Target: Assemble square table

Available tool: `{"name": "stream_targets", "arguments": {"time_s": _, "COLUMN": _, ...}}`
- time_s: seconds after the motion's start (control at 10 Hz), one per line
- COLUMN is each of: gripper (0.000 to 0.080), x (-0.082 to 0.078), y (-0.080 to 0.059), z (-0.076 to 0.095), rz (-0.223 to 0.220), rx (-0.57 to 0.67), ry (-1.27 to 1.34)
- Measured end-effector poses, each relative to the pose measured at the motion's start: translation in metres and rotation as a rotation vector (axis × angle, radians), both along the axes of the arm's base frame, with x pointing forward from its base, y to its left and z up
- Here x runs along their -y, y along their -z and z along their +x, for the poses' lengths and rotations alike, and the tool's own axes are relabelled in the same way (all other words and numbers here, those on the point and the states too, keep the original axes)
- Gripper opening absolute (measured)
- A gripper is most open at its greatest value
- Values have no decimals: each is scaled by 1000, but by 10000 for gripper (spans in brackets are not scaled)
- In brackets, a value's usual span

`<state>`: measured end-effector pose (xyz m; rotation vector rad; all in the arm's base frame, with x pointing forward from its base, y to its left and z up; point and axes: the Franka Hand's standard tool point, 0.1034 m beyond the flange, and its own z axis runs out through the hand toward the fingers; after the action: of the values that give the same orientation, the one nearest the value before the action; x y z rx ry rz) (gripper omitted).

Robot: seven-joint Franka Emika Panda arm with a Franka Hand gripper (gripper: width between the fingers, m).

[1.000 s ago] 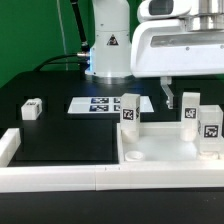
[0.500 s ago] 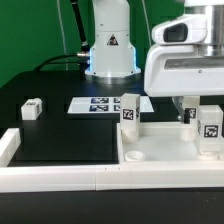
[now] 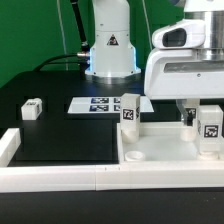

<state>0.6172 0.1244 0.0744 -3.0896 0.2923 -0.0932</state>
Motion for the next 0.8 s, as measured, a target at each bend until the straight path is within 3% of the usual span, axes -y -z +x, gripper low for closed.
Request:
{"name": "stream_targets", "arguments": {"time_s": 0.1, "gripper": 282, "x": 0, "y": 0, "z": 0, "rz": 6, "rx": -3, "ry": 89}}
{"name": "stream_targets", "arguments": {"time_s": 0.8, "gripper": 284, "x": -3, "y": 1, "z": 0, "rz": 40, "rx": -15, "ry": 585}}
